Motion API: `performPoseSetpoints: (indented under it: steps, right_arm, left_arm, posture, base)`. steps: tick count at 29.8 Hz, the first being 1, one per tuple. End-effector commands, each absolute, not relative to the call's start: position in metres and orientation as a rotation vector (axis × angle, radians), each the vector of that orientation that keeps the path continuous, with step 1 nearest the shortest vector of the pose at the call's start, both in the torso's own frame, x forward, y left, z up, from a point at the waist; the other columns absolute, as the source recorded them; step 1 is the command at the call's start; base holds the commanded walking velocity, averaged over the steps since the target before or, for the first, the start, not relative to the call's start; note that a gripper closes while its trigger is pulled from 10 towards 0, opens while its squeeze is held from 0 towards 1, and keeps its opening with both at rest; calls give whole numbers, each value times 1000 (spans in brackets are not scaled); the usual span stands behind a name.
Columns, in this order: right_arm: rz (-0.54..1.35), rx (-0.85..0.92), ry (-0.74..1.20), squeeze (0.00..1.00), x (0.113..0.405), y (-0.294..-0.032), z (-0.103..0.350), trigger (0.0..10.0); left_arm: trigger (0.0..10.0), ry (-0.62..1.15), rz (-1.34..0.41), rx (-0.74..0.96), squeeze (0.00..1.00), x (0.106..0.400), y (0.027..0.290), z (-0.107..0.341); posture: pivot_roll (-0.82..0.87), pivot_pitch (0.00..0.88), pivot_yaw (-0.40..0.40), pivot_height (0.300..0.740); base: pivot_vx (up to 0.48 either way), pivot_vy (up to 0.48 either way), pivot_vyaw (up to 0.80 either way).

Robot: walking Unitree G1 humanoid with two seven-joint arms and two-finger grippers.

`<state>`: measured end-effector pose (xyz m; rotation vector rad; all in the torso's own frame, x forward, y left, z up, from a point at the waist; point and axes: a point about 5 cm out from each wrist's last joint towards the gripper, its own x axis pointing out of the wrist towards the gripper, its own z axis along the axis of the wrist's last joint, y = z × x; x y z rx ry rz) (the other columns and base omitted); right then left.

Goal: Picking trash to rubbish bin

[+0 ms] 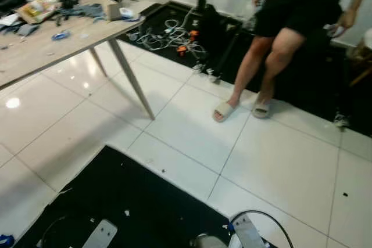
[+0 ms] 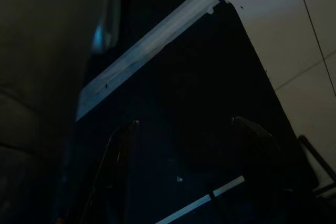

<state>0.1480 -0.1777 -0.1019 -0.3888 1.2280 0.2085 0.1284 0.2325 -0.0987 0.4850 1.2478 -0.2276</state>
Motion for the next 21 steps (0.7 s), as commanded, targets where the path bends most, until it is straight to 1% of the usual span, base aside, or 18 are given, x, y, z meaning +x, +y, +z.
performPoseSetpoints:
  steps: [1,7,9,11,16,18,21]
  right_arm:
    - [213,-372,1249,0,141,-173,-105,10000]
    - [204,-386,1258,0,137,-176,-106,10000]
    - [202,-397,1261,0,135,-180,-106,10000]
    - [203,-408,1264,0,133,-183,-106,10000]
    - [183,-420,1271,0,127,-190,-108,10000]
    - [162,-420,1287,0,118,-196,-110,10000]
    - [160,-420,1291,0,116,-197,-110,10000]
  left_arm:
    - [10000,1290,-195,491,0,116,242,-100]
    - [10000,1316,-202,497,0,104,243,-103]
    - [10000,1315,-189,475,0,102,240,-105]
    - [10000,1314,-186,468,0,100,236,-106]
    - [10000,1331,-202,447,0,92,226,-110]
    - [10000,1350,-216,430,0,83,218,-114]
    - [10000,1355,-219,427,0,81,217,-114]
  posture:
    - [-16,79,45,740]
    - [-28,91,29,740]
    - [-36,91,2,740]
    - [-41,94,-5,740]
    - [-62,102,-8,740]
    - [-78,107,-7,740]
    - [-81,107,-6,740]
  base:
    - [0,0,-800]
    - [0,0,-800]
    - [0,0,-800]
    - [0,0,-800]
    - [0,0,-800]
    - [0,0,-800]
    - [0,0,-800]
